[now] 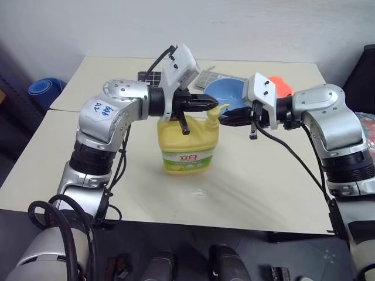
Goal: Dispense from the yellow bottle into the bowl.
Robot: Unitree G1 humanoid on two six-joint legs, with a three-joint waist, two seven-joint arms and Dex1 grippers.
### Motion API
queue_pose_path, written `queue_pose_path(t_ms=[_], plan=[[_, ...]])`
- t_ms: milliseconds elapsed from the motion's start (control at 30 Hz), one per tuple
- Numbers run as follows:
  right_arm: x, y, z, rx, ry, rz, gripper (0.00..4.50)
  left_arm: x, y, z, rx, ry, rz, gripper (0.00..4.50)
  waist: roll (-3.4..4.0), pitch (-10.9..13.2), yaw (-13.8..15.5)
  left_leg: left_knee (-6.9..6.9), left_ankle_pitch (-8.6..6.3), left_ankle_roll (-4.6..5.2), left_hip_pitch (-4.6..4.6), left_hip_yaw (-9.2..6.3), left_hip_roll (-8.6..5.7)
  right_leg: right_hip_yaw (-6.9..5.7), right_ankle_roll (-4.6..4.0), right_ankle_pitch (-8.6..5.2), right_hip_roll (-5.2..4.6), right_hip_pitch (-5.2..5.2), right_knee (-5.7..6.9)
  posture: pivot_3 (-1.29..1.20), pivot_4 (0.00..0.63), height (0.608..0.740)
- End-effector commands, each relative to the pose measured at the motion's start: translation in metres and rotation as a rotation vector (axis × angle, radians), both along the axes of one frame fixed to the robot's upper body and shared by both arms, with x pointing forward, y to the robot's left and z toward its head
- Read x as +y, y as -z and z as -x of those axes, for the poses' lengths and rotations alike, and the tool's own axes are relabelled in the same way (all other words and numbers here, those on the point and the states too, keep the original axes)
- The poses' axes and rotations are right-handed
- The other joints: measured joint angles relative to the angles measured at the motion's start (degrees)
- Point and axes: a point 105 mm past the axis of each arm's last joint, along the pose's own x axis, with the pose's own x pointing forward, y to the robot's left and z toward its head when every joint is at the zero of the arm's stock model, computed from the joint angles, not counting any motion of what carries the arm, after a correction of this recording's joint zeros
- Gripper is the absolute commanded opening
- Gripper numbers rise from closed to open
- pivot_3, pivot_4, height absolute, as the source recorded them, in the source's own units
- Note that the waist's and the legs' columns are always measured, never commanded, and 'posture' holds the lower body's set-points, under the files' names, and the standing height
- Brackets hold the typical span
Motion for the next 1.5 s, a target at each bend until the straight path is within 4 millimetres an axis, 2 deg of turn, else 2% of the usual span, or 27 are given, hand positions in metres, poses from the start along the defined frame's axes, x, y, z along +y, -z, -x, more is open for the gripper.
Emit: queue_pose_path(t_ms=[33,167,300,400,500,600,667,733,800,867,933,1000,1100,1233,1333,1367,1500], plan=[[-0.006,-0.016,0.008,-0.053,-0.006,-0.019,0.0,0.002,-0.002,0.0,0.037,-0.001,0.045,0.02,0.0,0.0,0.04,0.0,0.0,0.0,-0.02,0.0,0.0,0.0,0.0,0.0,0.0,-0.01,0.0,0.0,0.15,0.74],[-0.01,-0.016,0.009,-0.053,0.011,-0.026,0.0,0.004,-0.022,0.006,0.038,0.051,0.154,0.02,-0.02,0.04,0.02,0.0,0.0,0.0,-0.12,0.0,-0.02,-0.01,0.0,0.0,-0.02,-0.13,0.01,0.0,0.15,0.74],[-0.015,-0.017,0.011,-0.07,0.028,-0.05,0.0,0.027,-0.04,0.01,-0.003,0.078,0.259,0.02,-0.02,0.05,-0.17,0.0,0.0,0.0,-0.19,0.02,-0.01,-0.04,0.0,0.0,0.0,-0.3,0.01,0.0,0.15,0.74],[-0.029,-0.008,0.013,-0.052,0.065,-0.043,0.0,0.058,-0.047,0.013,-0.062,0.088,0.325,0.02,-0.01,0.05,-0.22,-0.01,0.0,0.0,-0.19,0.01,-0.01,-0.08,0.0,0.0,0.03,-0.42,0.04,0.0,0.15,0.74],[-0.046,0.008,0.019,-0.023,0.096,-0.025,0.0,0.096,-0.036,0.02,-0.125,0.069,0.299,0.02,-0.01,0.05,-0.35,-0.03,0.0,0.0,-0.15,0.01,-0.02,-0.08,0.0,0.0,0.03,-0.42,0.03,0.0,0.15,0.74],[-0.063,0.028,0.023,0.008,0.131,-0.049,0.0,0.132,-0.015,0.025,-0.119,-0.005,0.275,0.02,0.01,0.06,-0.21,-0.04,0.0,-0.01,-0.14,0.0,-0.01,-0.08,0.0,0.0,0.03,-0.41,0.02,0.0,0.15,0.74],[-0.079,0.051,0.025,0.03,0.165,-0.05,0.0,0.156,0.007,0.029,-0.12,-0.069,0.231,0.02,0.01,0.06,-0.15,-0.07,0.0,0.0,-0.13,-0.07,-0.02,-0.05,-0.01,0.01,0.02,-0.32,-0.03,0.0,0.15,0.74],[-0.092,0.073,0.027,0.05,0.189,-0.046,0.0,0.17,0.028,0.035,-0.112,-0.112,0.172,0.02,0.01,0.06,-0.08,-0.15,-0.02,0.0,-0.06,-0.1,-0.02,0.0,-0.01,0.0,0.01,-0.21,-0.08,0.0,0.15,0.74],[-0.101,0.089,0.029,0.058,0.201,-0.04,0.0,0.176,0.044,0.04,-0.092,-0.134,0.132,0.02,0.01,0.07,0.08,-0.09,-0.02,0.01,-0.08,-0.13,-0.06,0.02,-0.01,0.01,-0.02,-0.17,-0.09,0.0,0.15,0.74],[-0.114,0.113,0.03,0.071,0.234,-0.028,0.0,0.182,0.072,0.05,-0.04,-0.166,0.082,0.02,0.02,0.06,0.07,-0.04,-0.02,0.02,-0.08,-0.19,-0.11,0.06,-0.02,0.01,-0.08,-0.14,-0.14,0.0,0.15,0.74],[-0.118,0.133,0.036,0.089,0.218,-0.006,0.0,0.184,0.095,0.059,-0.007,-0.176,0.032,0.62,0.03,0.06,-0.02,-0.1,-0.03,0.03,0.03,-0.16,-0.11,0.14,-0.02,0.01,-0.09,-0.06,-0.13,0.0,0.15,0.74],[-0.117,0.141,0.036,0.1,0.23,-0.065,0.0,0.184,0.114,0.065,0.012,-0.181,0.007,1.17,0.03,0.07,-0.04,-0.13,-0.03,0.03,0.01,-0.17,-0.07,0.17,-0.02,0.01,-0.06,-0.08,-0.14,0.0,0.15,0.74],[-0.118,0.151,0.039,0.117,0.234,-0.11,0.0,0.182,0.13,0.071,0.009,-0.183,0.012,2.16,0.04,0.07,-0.14,-0.09,-0.03,0.03,0.05,-0.13,-0.06,0.17,-0.03,0.01,-0.05,-0.08,-0.22,0.0,0.15,0.74],[-0.122,0.147,0.043,0.12,0.23,-0.178,1.18,0.175,0.146,0.077,0.041,-0.148,-0.008,3.35,0.04,0.07,-0.05,-0.07,-0.03,0.02,0.11,-0.1,-0.05,0.21,-0.04,0.02,-0.05,-0.05,-0.2,0.0,0.15,0.74],[-0.125,0.139,0.05,0.094,0.21,-0.2,2.25,0.179,0.156,0.079,0.056,-0.147,-0.037,4.34,0.04,0.07,0.07,-0.08,-0.03,0.03,0.09,-0.11,-0.06,0.24,-0.04,0.02,-0.06,-0.05,-0.22,0.0,0.15,0.74],[-0.125,0.137,0.052,0.085,0.204,-0.207,2.62,0.181,0.158,0.08,0.055,-0.15,-0.042,4.5,0.04,0.07,0.09,-0.08,-0.03,0.03,0.09,-0.12,-0.06,0.23,-0.04,0.02,-0.06,-0.04,-0.24,0.0,0.15,0.74],[-0.129,0.125,0.073,0.032,0.175,-0.229,4.01,0.191,0.164,0.083,0.049,-0.178,-0.041,4.5,0.04,0.07,0.11,-0.09,-0.03,0.03,0.08,-0.13,-0.05,0.22,-0.04,0.02,-0.06,-0.04,-0.25,0.0,0.15,0.74]])
